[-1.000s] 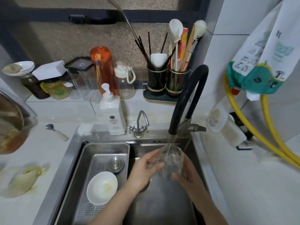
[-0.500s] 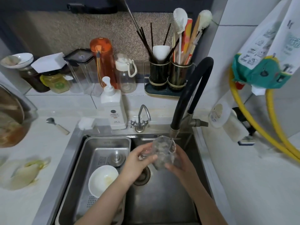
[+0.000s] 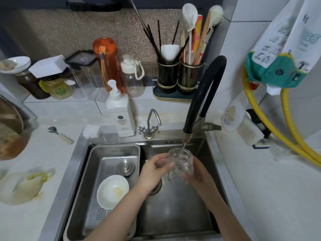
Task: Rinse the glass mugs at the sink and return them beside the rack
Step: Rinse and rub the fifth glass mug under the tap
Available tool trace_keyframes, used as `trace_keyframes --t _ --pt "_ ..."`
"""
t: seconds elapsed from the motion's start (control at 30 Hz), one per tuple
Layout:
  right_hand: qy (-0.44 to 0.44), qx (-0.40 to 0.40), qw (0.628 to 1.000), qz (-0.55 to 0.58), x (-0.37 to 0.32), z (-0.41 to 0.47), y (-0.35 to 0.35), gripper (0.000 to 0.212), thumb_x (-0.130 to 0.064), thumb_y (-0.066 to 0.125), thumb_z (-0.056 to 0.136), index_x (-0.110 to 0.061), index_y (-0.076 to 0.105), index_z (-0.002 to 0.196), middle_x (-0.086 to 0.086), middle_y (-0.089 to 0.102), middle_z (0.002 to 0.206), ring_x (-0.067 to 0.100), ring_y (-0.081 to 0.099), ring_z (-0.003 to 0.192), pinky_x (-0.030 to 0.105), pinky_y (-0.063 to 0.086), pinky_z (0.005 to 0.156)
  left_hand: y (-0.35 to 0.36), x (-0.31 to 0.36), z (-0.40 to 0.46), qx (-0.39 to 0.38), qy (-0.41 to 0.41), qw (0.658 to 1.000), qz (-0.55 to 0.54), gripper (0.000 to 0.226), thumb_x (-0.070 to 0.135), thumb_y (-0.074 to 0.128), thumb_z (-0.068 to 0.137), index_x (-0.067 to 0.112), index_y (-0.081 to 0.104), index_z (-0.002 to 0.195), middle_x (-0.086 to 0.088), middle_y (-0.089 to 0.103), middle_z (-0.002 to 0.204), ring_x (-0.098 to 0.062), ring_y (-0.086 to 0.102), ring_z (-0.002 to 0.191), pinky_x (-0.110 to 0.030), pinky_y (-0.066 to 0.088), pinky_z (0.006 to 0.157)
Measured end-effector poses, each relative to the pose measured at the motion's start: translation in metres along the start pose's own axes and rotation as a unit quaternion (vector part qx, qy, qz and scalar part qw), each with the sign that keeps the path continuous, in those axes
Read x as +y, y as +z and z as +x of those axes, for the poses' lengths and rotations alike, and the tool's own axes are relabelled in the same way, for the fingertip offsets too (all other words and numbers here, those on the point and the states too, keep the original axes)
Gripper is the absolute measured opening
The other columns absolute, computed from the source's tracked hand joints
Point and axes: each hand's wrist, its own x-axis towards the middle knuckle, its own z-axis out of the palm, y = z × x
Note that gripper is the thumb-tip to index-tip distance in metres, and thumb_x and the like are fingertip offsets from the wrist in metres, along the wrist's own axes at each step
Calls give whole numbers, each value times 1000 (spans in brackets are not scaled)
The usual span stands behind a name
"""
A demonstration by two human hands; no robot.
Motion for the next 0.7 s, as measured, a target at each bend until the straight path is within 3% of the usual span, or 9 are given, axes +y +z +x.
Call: trace_keyframes --t 0.1,0.2,0.27,0.33,0.47,0.6,0.7 --pt "60 22 997 -40 6 -5 2 41 -50 68 80 -41 59 119 -10 69 109 11 66 102 35 53 92 5 -2 -1 24 -19 996 79 31 29 72 82 19 65 110 4 66 89 -10 62 81 -23 51 80" --pt "117 35 992 -29 6 -8 10 20 -42 63 86 -36 68 104 -7 73 95 12 68 94 24 53 84 5 -6 -7 35 -27 993 110 35 35 70 82 28 59 115 4 61 85 -8 57 75 -13 44 69" --pt "148 34 988 -28 2 -9 13 16 -40 59 89 -29 69 92 -9 70 79 7 66 78 17 48 72 2 -10 -9 40 -32 994 97 41 38 72 80 27 59 116 3 61 85 -8 57 76 -15 45 72" --pt "174 47 983 -29 -2 -9 15 22 -43 57 90 -26 66 79 -5 62 67 8 56 63 20 43 64 -1 -14 -8 37 -44 995 79 48 41 74 77 26 58 120 1 63 86 -11 59 80 -24 47 80" --pt "253 94 963 -20 -5 -4 20 38 -50 55 89 -15 66 79 4 61 66 10 53 53 20 40 52 -2 -9 -9 36 -44 996 73 56 48 76 73 27 57 122 1 67 91 -13 61 84 -33 50 87" --pt "268 89 958 -55 -19 10 28 54 -61 51 86 -10 68 83 4 66 66 11 54 53 24 41 55 -12 10 -9 69 -28 996 45 46 37 73 80 27 53 120 5 63 89 -9 59 82 -21 48 78" --pt "229 92 968 -36 -35 19 31 46 -57 53 87 -15 67 79 -1 61 64 8 50 52 20 38 52 -18 17 -4 66 -9 998 12 57 31 73 80 18 49 130 1 63 84 -8 57 75 -19 44 71"
